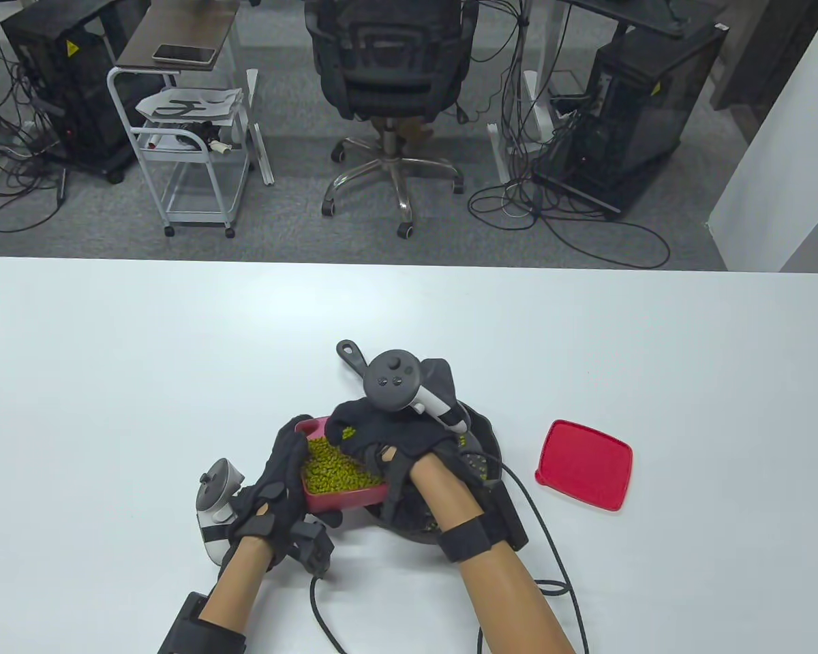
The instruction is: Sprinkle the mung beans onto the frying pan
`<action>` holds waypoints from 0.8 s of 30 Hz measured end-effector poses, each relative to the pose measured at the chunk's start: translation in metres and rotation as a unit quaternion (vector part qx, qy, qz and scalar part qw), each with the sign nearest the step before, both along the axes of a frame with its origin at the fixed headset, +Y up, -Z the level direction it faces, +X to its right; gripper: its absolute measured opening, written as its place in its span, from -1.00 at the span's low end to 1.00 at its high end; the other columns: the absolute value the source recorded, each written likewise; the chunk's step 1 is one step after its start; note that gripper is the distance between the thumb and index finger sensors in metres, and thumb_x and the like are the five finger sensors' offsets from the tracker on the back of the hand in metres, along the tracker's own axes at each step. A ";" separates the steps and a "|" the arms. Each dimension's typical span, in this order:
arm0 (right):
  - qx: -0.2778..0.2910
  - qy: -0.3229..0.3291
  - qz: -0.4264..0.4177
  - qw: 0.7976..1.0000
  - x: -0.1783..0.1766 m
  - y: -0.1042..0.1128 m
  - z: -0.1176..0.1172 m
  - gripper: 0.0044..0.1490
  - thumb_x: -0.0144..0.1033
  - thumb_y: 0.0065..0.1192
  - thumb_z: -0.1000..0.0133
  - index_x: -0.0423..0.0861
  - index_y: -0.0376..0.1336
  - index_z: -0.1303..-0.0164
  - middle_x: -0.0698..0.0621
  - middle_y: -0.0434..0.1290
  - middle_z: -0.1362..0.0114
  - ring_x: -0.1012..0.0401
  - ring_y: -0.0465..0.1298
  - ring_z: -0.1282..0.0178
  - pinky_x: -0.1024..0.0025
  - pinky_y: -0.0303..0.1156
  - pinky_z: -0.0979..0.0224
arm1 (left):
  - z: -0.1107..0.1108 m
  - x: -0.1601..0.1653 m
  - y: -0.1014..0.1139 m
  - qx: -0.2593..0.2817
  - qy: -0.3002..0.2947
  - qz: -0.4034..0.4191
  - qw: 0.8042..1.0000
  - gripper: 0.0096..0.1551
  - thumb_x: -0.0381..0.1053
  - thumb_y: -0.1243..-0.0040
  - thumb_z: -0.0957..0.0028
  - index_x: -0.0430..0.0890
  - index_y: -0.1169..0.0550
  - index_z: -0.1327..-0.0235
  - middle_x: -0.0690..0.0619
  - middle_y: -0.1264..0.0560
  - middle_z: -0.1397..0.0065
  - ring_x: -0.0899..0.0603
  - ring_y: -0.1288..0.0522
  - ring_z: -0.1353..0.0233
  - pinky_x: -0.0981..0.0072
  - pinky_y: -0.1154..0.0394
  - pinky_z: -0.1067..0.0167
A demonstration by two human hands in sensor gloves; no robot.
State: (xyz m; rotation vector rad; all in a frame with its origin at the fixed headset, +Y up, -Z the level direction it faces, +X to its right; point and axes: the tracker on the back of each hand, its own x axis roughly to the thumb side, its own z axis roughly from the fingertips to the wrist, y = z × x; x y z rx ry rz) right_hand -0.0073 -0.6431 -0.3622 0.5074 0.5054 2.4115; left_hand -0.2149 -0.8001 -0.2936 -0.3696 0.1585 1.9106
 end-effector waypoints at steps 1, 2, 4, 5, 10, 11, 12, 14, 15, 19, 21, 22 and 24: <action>-0.002 -0.006 -0.005 1.000 0.007 0.003 -0.002 -0.55 -0.50 0.54 -0.08 0.00 0.43 -0.18 -0.17 0.47 -0.39 -0.17 0.58 -0.05 0.39 0.69 0.15 | 0.000 -0.002 0.000 -0.001 0.003 0.001 1.000 -0.15 0.57 0.01 -0.01 0.36 -0.12 -0.57 -0.21 -0.19 -0.56 -0.35 -0.60 -0.08 -0.01 -0.71 0.40; -0.002 -0.013 -0.011 1.000 0.012 0.004 -0.003 -0.55 -0.50 0.54 -0.07 0.00 0.43 -0.17 -0.17 0.47 -0.40 -0.17 0.58 -0.05 0.39 0.69 0.15 | 0.000 -0.002 0.000 -0.002 0.004 0.002 1.000 -0.15 0.57 0.01 -0.01 0.36 -0.12 -0.57 -0.21 -0.19 -0.56 -0.35 -0.60 -0.08 -0.01 -0.71 0.40; -0.002 -0.027 -0.019 0.999 0.025 0.005 -0.007 -0.55 -0.50 0.54 -0.08 0.00 0.43 -0.18 -0.17 0.47 -0.39 -0.16 0.58 -0.05 0.39 0.69 0.15 | -0.001 -0.004 0.000 -0.002 0.005 0.002 1.000 -0.15 0.57 0.01 -0.01 0.36 -0.12 -0.57 -0.21 -0.19 -0.56 -0.35 -0.59 -0.08 -0.01 -0.71 0.40; -0.008 -0.035 -0.019 0.999 0.032 0.004 -0.009 -0.55 -0.50 0.54 -0.08 0.00 0.43 -0.18 -0.17 0.47 -0.39 -0.17 0.58 -0.05 0.39 0.69 0.15 | -0.001 -0.005 0.000 -0.002 0.005 0.003 1.000 -0.15 0.57 0.01 -0.01 0.36 -0.12 -0.57 -0.21 -0.19 -0.56 -0.35 -0.60 -0.08 -0.01 -0.71 0.40; -0.029 -0.065 0.012 0.997 0.061 -0.015 -0.014 -0.55 -0.49 0.53 -0.08 0.00 0.43 -0.18 -0.17 0.46 -0.40 -0.16 0.58 -0.05 0.39 0.69 0.15 | -0.003 -0.009 0.000 -0.004 0.009 0.006 1.000 -0.15 0.58 0.02 -0.02 0.36 -0.12 -0.57 -0.21 -0.18 -0.56 -0.35 -0.59 -0.09 -0.01 -0.71 0.39; -0.031 -0.067 0.024 0.997 0.064 -0.019 -0.014 -0.55 -0.49 0.53 -0.09 0.01 0.42 -0.18 -0.17 0.46 -0.40 -0.16 0.58 -0.06 0.40 0.69 0.14 | -0.003 -0.009 0.000 -0.004 0.011 0.006 1.000 -0.15 0.58 0.02 -0.02 0.36 -0.12 -0.57 -0.21 -0.19 -0.56 -0.35 -0.59 -0.09 -0.01 -0.71 0.40; -0.033 -0.071 0.035 0.996 0.069 -0.026 -0.013 -0.55 -0.48 0.52 -0.09 0.01 0.42 -0.18 -0.17 0.46 -0.40 -0.16 0.58 -0.06 0.40 0.69 0.14 | -0.003 -0.010 0.000 -0.005 0.013 0.007 1.000 -0.15 0.58 0.02 -0.02 0.36 -0.12 -0.57 -0.21 -0.19 -0.56 -0.35 -0.59 -0.08 -0.01 -0.71 0.40; -0.047 -0.076 0.060 0.994 0.075 -0.038 -0.012 -0.55 -0.48 0.51 -0.10 0.01 0.41 -0.20 -0.18 0.45 -0.40 -0.16 0.57 -0.07 0.39 0.69 0.13 | -0.003 -0.010 0.000 -0.005 0.012 0.008 1.000 -0.15 0.58 0.02 -0.02 0.36 -0.11 -0.57 -0.21 -0.19 -0.56 -0.35 -0.59 -0.09 0.00 -0.71 0.39; -0.062 -0.071 0.083 0.992 0.077 -0.046 -0.010 -0.55 -0.48 0.50 -0.11 0.01 0.41 -0.21 -0.18 0.44 -0.41 -0.17 0.57 -0.08 0.38 0.69 0.11 | -0.003 -0.011 0.001 -0.005 0.014 0.009 1.000 -0.15 0.58 0.02 -0.02 0.36 -0.12 -0.57 -0.21 -0.19 -0.56 -0.35 -0.60 -0.08 0.00 -0.71 0.39; -0.091 -0.051 0.153 0.983 0.075 -0.071 -0.003 -0.56 -0.51 0.45 -0.13 0.00 0.40 -0.22 -0.19 0.43 -0.44 -0.18 0.55 -0.13 0.36 0.69 0.05 | -0.003 -0.011 0.002 -0.008 0.016 0.010 1.000 -0.15 0.58 0.02 -0.02 0.36 -0.12 -0.57 -0.21 -0.19 -0.56 -0.35 -0.60 -0.09 0.00 -0.71 0.40; -0.117 -0.030 0.173 0.977 0.067 -0.082 0.002 -0.55 -0.51 0.42 -0.15 -0.01 0.39 -0.24 -0.21 0.42 -0.45 -0.19 0.54 -0.16 0.34 0.68 0.01 | -0.003 -0.011 0.003 -0.008 0.017 0.010 1.000 -0.15 0.58 0.02 -0.02 0.36 -0.11 -0.57 -0.21 -0.18 -0.56 -0.35 -0.60 -0.09 0.00 -0.71 0.39; -0.114 -0.017 0.173 0.978 0.061 -0.087 0.004 -0.55 -0.52 0.41 -0.15 -0.01 0.39 -0.25 -0.21 0.42 -0.46 -0.18 0.54 -0.16 0.34 0.69 0.01 | -0.003 -0.012 0.003 -0.008 0.019 0.012 1.000 -0.15 0.58 0.02 -0.02 0.36 -0.12 -0.57 -0.21 -0.18 -0.56 -0.35 -0.59 -0.09 0.00 -0.71 0.39; -0.110 -0.002 0.165 0.980 0.050 -0.092 0.005 -0.55 -0.54 0.40 -0.15 -0.01 0.39 -0.25 -0.21 0.42 -0.46 -0.18 0.54 -0.16 0.34 0.69 0.01 | -0.003 -0.012 0.004 -0.007 0.020 0.015 1.000 -0.14 0.58 0.02 -0.02 0.36 -0.11 -0.58 -0.21 -0.18 -0.56 -0.35 -0.59 -0.09 0.00 -0.71 0.39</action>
